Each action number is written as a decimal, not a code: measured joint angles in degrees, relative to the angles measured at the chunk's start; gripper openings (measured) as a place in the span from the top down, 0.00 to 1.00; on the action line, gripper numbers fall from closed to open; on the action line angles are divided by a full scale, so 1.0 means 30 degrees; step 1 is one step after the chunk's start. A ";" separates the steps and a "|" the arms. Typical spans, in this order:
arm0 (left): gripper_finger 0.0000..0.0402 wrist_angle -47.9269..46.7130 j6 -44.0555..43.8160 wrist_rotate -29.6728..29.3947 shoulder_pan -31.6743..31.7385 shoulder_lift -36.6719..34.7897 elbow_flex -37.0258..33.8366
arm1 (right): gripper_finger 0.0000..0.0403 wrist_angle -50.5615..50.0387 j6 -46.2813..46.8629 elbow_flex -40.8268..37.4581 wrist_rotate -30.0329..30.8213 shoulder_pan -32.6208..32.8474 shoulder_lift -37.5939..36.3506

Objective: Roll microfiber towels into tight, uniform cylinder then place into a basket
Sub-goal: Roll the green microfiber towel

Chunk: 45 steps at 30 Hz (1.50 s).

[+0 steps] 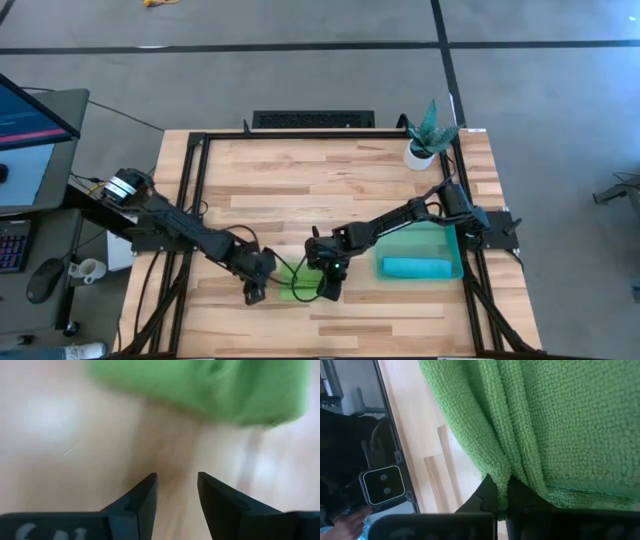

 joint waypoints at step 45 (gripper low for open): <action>0.69 1.1886 0.5970 -0.1729 -0.1231 0.2639 0.0106 | 0.94 0.0153 0.0000 -0.0022 -0.0177 0.0000 0.0000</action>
